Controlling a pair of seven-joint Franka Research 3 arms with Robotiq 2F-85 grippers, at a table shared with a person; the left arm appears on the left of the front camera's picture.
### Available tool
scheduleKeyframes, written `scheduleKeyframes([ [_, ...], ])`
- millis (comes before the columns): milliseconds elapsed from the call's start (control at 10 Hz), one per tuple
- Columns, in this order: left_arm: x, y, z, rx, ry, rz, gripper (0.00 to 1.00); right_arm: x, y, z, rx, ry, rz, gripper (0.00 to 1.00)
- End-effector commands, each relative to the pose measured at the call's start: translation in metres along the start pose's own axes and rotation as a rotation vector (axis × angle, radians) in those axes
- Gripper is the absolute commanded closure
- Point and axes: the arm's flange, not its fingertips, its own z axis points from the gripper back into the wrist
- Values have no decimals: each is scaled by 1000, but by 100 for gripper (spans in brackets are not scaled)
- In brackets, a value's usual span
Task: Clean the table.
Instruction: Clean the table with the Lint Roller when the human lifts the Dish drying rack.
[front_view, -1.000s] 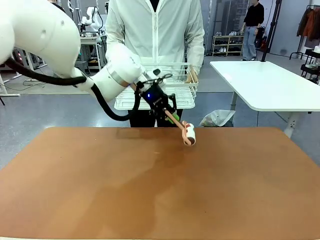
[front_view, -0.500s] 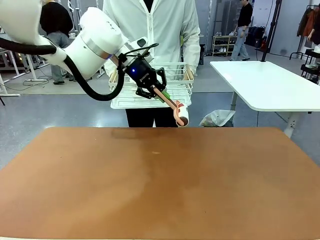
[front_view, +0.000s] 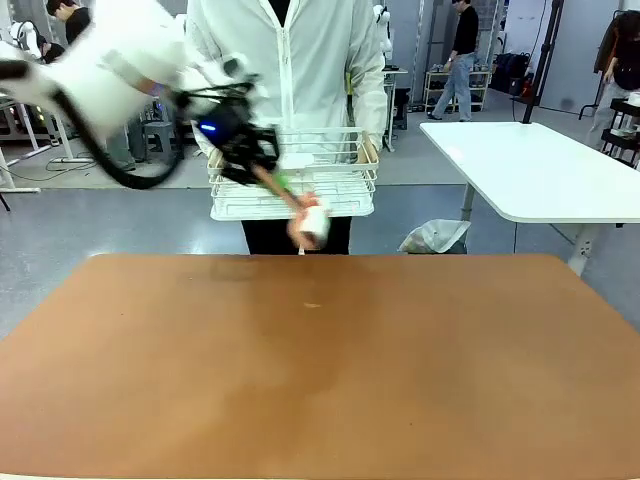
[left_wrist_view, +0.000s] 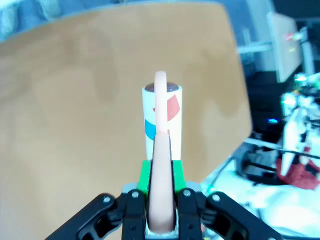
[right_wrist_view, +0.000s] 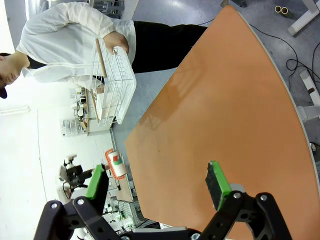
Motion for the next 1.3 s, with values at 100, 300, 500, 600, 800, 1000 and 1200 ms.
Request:
scheduleKeyframes([
  [100, -112, 86, 160, 309, -20, -157, 79, 0, 2, 0, 19, -6, 11, 0],
  [300, -150, 118, 189, 336, -27, -112, 79, 0, 2, 0, 19, -6, 11, 0],
  [500, -159, 134, 184, 243, -65, -97, 79, 0, 2, 0, 19, -6, 11, 0],
  [600, -164, 135, 213, 348, -41, -95, 79, 0, 2, 0, 19, -6, 11, 0],
  [800, -164, 135, 213, 348, -41, -95, 79, 0, 2, 0, 19, -6, 11, 0],
  [1000, -164, 135, 213, 348, -41, -95, 79, 0, 2, 0, 19, -6, 11, 0],
  [1200, -164, 135, 213, 348, -41, -95, 79, 0, 2, 0, 19, -6, 11, 0],
])
